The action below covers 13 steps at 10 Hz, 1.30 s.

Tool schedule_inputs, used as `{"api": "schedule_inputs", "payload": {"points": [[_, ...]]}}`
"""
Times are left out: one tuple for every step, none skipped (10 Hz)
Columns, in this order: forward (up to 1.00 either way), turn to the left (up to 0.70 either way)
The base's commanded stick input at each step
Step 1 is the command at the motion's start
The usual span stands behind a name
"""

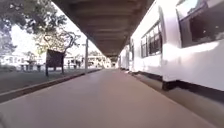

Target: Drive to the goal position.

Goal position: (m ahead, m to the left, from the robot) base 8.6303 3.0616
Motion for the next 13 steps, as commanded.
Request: {"api": "schedule_inputs", "payload": {"points": [[0.7,0.0],[0.7,0.0],[0.7,0.0],[0.7,0.0],[0.7,0.0],[0.7,0.0],[0.7,0.0],[0.7,0.0],[0.7,0.0],[0.7,0.0],[0.7,0.0],[0.7,0.0],[0.7,0.0]]}}
